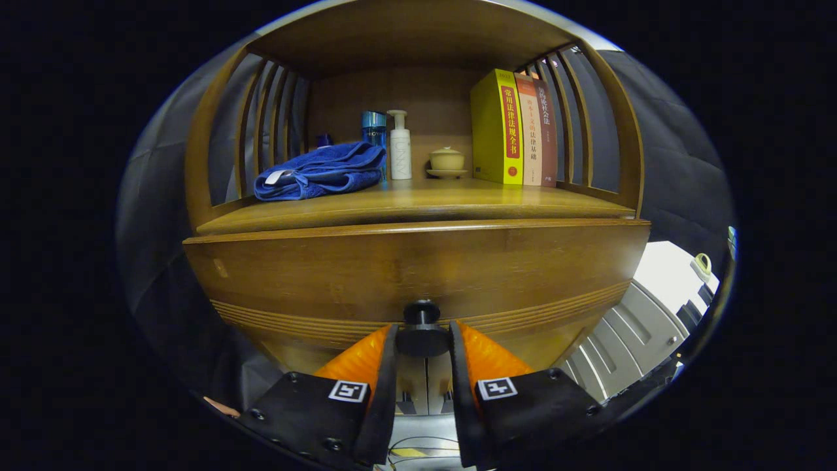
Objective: Pull open the drawer, take out the items inside it, and place them on the countertop above the cabinet.
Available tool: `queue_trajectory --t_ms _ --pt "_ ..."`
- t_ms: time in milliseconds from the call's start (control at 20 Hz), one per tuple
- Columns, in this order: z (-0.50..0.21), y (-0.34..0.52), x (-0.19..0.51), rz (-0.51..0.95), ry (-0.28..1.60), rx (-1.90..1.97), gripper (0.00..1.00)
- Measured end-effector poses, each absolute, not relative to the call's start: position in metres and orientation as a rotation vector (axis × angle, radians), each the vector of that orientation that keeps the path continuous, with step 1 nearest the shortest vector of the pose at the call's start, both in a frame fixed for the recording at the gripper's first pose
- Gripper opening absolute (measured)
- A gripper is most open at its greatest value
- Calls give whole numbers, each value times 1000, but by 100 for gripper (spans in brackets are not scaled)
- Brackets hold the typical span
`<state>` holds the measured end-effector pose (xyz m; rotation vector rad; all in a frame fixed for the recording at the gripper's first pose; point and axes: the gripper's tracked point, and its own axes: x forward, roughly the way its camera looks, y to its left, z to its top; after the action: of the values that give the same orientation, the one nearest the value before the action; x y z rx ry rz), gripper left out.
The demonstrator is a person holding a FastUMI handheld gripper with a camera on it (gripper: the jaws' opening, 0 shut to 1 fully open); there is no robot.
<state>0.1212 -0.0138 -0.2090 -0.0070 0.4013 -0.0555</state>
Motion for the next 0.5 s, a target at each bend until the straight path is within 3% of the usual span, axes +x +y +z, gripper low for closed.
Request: queue_trajectory --t_ms 500 --pt "-208 -14 54 -62 430 6 47"
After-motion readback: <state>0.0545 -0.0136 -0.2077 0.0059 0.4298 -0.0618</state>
